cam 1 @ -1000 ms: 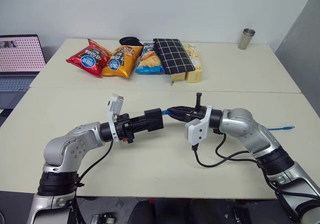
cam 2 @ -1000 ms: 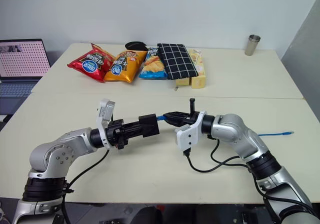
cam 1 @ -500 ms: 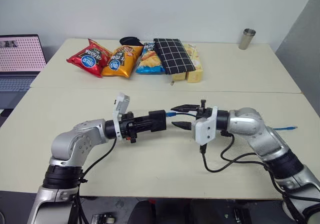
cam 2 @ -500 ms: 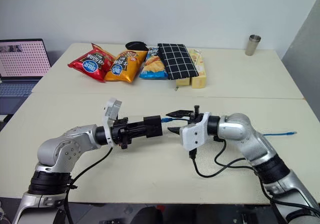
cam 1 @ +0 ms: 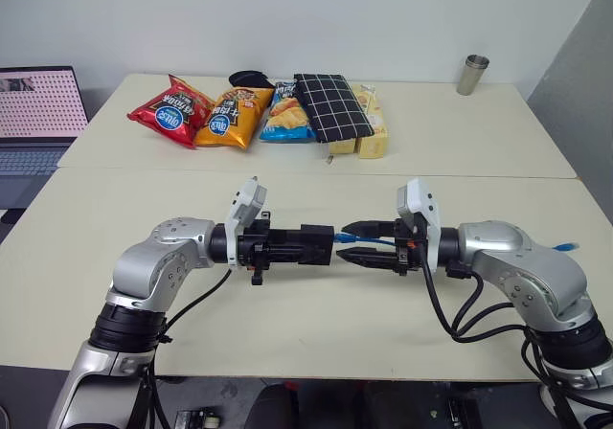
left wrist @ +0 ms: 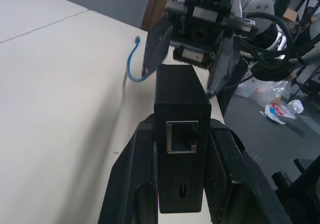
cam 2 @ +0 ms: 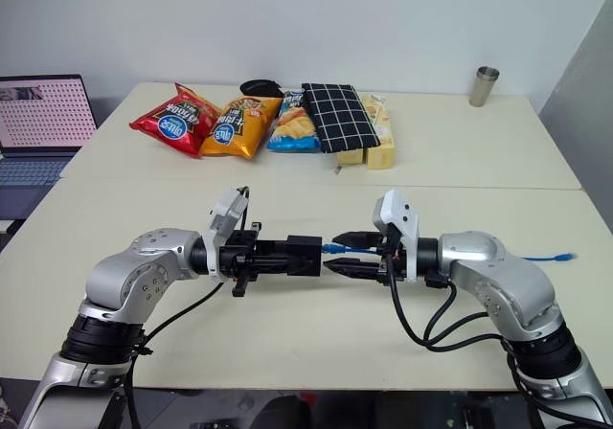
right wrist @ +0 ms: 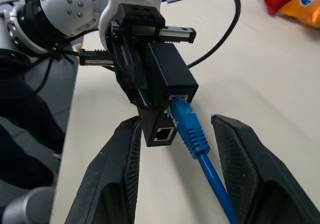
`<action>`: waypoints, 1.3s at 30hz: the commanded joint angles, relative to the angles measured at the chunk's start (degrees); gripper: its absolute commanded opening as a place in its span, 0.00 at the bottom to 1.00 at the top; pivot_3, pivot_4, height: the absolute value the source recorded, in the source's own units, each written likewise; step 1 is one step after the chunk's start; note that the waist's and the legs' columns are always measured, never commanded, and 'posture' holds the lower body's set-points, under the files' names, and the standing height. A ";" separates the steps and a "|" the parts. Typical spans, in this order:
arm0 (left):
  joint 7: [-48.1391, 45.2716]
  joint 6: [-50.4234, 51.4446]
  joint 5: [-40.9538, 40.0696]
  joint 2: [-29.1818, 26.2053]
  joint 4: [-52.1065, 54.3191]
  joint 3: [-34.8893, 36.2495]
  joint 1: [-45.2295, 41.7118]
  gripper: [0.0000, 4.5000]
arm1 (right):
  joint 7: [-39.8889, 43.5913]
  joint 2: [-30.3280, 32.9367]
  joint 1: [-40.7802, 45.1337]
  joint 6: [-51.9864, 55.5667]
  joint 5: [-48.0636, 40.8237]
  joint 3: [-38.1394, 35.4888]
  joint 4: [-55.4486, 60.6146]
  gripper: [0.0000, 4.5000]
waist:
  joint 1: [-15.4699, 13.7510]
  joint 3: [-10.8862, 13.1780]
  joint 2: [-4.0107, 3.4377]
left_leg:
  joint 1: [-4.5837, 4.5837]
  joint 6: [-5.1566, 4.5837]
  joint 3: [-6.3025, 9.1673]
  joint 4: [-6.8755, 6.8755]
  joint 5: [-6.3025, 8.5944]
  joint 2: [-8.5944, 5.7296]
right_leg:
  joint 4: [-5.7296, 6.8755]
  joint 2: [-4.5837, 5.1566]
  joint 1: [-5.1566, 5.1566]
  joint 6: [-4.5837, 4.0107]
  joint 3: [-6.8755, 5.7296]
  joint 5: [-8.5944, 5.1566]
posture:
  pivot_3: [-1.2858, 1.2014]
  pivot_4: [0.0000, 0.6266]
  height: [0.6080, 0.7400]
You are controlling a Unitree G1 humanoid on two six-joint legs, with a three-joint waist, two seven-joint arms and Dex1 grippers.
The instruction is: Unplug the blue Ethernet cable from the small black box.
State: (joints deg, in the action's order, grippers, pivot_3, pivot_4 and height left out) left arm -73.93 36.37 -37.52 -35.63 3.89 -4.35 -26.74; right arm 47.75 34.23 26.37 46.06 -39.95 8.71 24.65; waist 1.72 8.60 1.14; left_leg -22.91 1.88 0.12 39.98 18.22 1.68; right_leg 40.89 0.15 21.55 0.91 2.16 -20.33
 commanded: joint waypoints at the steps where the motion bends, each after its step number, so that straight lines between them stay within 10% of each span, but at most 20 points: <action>1: -0.77 -1.37 0.12 -0.26 1.65 0.31 -0.52 0.17 | -0.51 -1.01 1.93 2.50 -3.34 -2.32 0.89 0.51 | 0.00 0.00 0.00 | 0.00 0.00 0.00 0.00 0.00 0.00 | 0.00 0.00 0.00 0.00 0.00 0.00 | 0.52 0.24 1.00; 9: -0.97 -2.02 0.50 -0.16 1.69 0.45 0.09 0.17 | 0.16 -2.07 2.80 3.62 -3.39 -1.98 -0.74 0.51 | 0.01 0.00 0.00 | -0.01 0.00 0.00 0.00 0.00 -0.01 | -0.02 0.00 0.00 0.00 0.00 0.00 | 0.52 0.24 1.00; 21: -2.00 -2.01 -0.16 -0.29 2.79 0.14 1.02 0.17 | 2.26 -1.55 3.58 2.42 -0.96 -0.04 -1.78 0.00 | 0.03 0.00 0.00 | 0.00 -0.01 0.00 -0.01 0.00 -0.01 | -0.02 0.00 0.00 0.00 0.00 0.00 | 0.52 0.24 1.00; 32: -2.86 -2.18 0.02 -0.41 3.22 -0.09 1.11 0.17 | 4.30 -1.40 5.45 3.08 -1.82 -1.54 -3.82 0.00 | 0.03 0.00 0.00 | 0.00 -0.01 0.01 -0.02 0.01 0.00 | -0.02 0.00 0.00 0.00 -0.01 0.00 | 0.52 0.24 1.00; 39: -2.44 -2.25 -0.33 0.06 3.42 0.33 1.61 0.17 | 2.98 -1.58 2.24 6.89 -7.52 -5.83 -2.21 0.32 | 0.02 0.00 0.00 | 0.00 -0.02 0.02 -0.02 0.01 0.00 | -0.03 0.00 -0.01 0.00 -0.02 0.00 | 0.52 0.24 1.00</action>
State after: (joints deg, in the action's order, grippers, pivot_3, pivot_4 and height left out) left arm -75.97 34.65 -36.72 -35.80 5.12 -4.64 -25.06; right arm 51.46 32.78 29.60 52.13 -45.14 4.88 20.07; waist 1.74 8.61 1.14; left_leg -22.93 1.84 0.13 39.95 18.24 1.68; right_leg 40.85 0.15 21.55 0.91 2.16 -20.33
